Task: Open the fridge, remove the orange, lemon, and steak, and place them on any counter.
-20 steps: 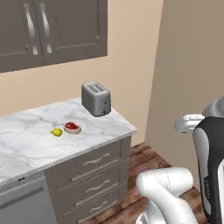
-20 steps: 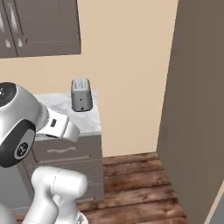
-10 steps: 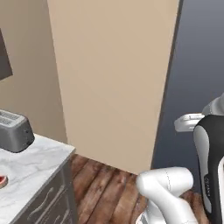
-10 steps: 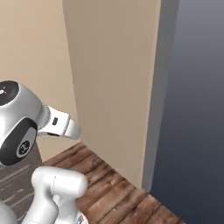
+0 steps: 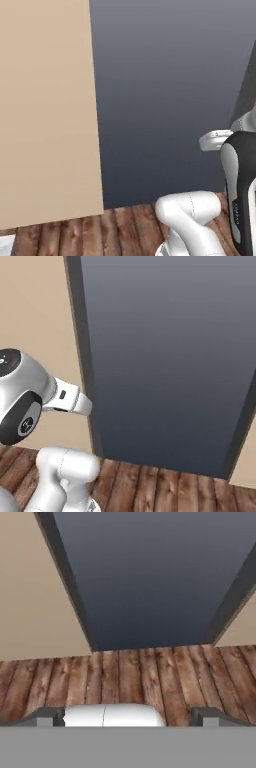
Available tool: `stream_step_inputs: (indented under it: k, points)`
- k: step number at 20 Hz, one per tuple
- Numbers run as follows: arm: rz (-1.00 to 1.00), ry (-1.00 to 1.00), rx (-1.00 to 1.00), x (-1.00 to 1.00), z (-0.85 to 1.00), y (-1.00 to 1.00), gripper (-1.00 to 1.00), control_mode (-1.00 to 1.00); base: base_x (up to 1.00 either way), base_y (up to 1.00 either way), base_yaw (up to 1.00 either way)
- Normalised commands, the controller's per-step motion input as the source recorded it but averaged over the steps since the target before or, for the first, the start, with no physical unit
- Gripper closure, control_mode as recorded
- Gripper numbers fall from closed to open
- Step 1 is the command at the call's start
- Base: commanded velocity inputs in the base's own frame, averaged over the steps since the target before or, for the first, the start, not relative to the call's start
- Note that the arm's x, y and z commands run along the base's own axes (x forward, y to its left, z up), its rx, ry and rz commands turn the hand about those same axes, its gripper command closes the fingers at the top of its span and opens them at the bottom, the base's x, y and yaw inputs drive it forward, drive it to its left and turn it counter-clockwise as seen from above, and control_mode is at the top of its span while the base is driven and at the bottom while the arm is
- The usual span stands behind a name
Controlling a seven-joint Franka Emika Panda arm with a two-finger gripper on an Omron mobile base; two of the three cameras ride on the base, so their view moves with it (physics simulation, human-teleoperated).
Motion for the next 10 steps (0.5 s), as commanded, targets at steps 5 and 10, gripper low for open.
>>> stream_step_inputs:
  k: [5,10]
  points:
    - [0.00,0.00,0.00,0.00,0.00,0.00,-1.00,1.00,0.00,-0.22,-0.92]
    - [0.00,0.00,0.00,0.00,0.00,0.00,-1.00,1.00,0.00,-0.21,-0.92]
